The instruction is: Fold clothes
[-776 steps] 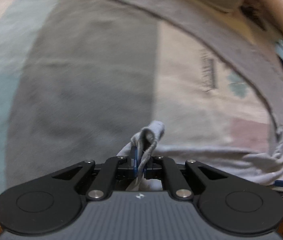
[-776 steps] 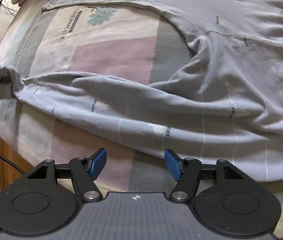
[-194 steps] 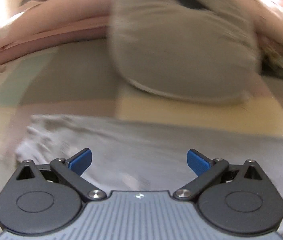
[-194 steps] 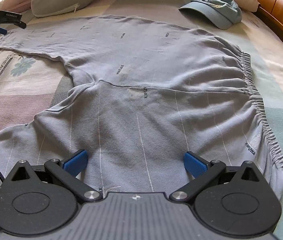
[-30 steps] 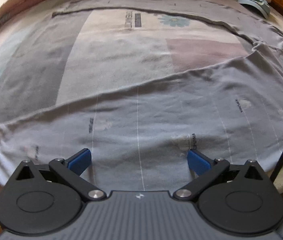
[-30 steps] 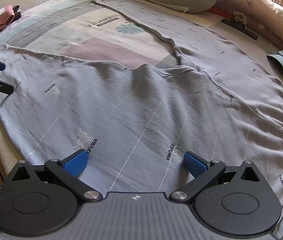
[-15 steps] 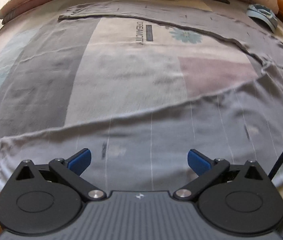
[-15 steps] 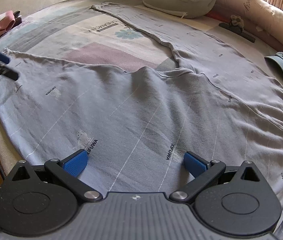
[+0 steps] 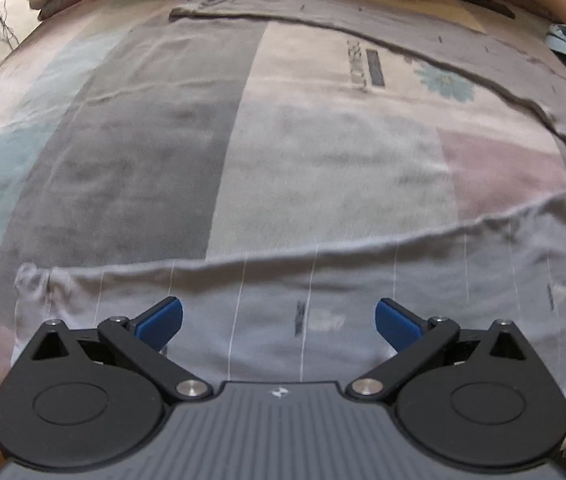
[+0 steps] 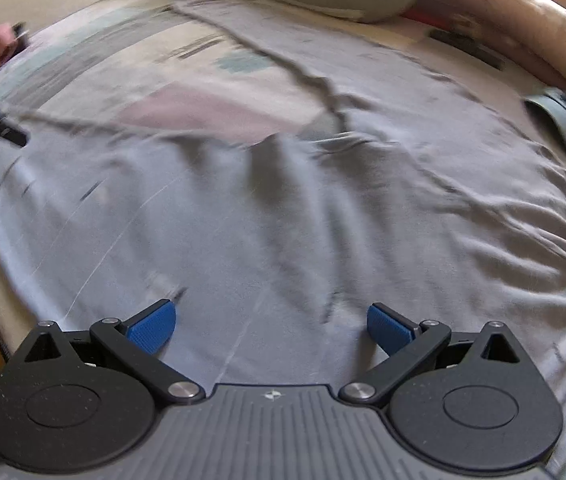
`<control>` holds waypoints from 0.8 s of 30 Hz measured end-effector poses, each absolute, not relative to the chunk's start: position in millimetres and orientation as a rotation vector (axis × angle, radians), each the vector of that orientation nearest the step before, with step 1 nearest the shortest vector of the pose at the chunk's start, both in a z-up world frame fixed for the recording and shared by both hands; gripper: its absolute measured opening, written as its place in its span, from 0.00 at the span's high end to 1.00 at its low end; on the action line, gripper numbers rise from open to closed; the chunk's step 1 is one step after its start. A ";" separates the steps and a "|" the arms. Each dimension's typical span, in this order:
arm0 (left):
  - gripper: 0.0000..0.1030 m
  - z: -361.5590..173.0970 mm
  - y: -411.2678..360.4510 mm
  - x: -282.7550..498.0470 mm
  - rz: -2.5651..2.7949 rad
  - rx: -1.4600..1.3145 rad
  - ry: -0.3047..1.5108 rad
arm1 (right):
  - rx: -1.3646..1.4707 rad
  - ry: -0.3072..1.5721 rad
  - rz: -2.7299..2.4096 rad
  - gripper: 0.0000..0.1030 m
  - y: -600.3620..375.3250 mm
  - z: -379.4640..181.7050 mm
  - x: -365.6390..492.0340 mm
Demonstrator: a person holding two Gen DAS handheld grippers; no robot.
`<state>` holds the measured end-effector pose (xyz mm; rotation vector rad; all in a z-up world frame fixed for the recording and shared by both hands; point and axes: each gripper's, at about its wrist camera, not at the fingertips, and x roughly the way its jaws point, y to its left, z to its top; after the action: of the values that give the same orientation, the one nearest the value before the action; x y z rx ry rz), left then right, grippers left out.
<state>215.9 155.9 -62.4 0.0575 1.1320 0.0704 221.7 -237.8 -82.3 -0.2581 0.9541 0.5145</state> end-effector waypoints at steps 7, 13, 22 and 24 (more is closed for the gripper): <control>0.01 -61.0 124.0 259.6 -0.007 0.146 1.110 | -0.098 0.886 0.235 0.00 -276.9 -68.5 276.1; 0.01 -59.0 102.6 290.0 -0.117 0.211 1.093 | -0.038 0.866 0.144 0.00 -300.5 -90.8 332.7; 0.01 -53.0 83.1 338.5 -0.222 0.273 1.062 | 0.019 0.887 -0.013 0.00 -344.8 -80.3 305.9; 0.01 -53.3 75.7 350.9 -0.244 0.261 1.061 | 0.037 0.873 0.002 0.00 -340.9 -71.8 291.0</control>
<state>350.9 75.7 -53.3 0.2608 1.0612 -0.2445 291.0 -340.9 -71.8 0.0369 0.8733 0.0022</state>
